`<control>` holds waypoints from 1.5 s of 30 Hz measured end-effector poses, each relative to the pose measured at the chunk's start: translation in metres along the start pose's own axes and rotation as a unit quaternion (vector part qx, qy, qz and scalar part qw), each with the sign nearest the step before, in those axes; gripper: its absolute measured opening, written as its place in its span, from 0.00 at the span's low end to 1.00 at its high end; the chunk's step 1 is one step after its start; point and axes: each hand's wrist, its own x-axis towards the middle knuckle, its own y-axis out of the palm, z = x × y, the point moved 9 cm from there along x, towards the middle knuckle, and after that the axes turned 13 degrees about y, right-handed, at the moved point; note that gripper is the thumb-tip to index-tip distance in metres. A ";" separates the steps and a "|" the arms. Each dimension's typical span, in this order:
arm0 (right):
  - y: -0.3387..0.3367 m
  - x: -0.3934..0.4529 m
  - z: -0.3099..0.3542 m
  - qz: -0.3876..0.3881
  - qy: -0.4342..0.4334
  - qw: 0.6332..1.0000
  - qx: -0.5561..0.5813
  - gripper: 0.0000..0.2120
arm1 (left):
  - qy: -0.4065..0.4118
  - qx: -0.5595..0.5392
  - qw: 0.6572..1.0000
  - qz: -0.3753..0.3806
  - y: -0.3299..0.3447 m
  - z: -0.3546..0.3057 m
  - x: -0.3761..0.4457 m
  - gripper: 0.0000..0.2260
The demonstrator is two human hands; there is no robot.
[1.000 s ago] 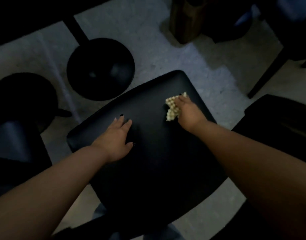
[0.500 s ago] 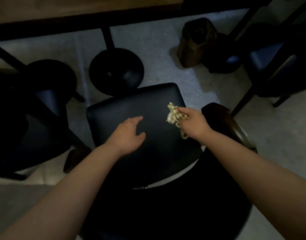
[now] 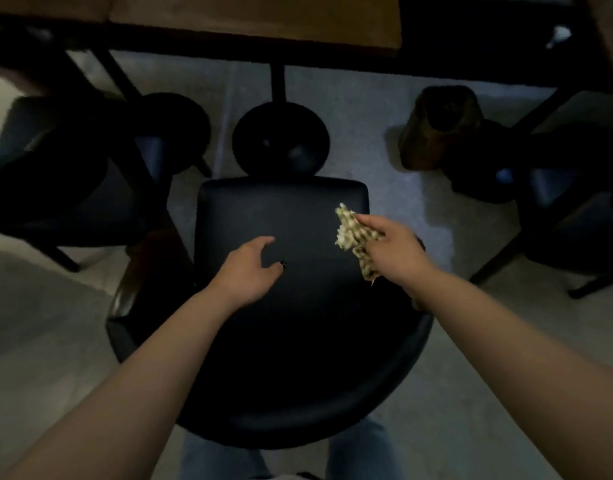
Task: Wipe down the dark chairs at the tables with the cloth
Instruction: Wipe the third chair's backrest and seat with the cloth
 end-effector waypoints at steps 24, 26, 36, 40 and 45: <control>-0.053 0.166 0.039 0.156 0.028 0.985 -0.067 0.20 | -0.219 -0.271 0.918 -0.189 0.051 -0.028 0.091 0.24; -0.053 0.191 0.045 0.178 0.028 0.980 -0.082 0.19 | -0.238 -0.283 0.904 -0.217 0.053 -0.032 0.104 0.24; -0.031 0.276 0.078 0.324 -0.021 0.917 -0.233 0.20 | -0.382 -0.339 0.738 -0.440 0.092 -0.059 0.144 0.30; -0.011 0.286 0.097 0.355 -0.072 0.883 -0.298 0.19 | -0.415 -0.360 0.711 -0.438 0.126 -0.068 0.160 0.33; 0.037 0.292 0.115 0.378 -0.144 0.836 -0.371 0.20 | -0.455 -0.382 0.648 -0.477 0.145 -0.048 0.160 0.34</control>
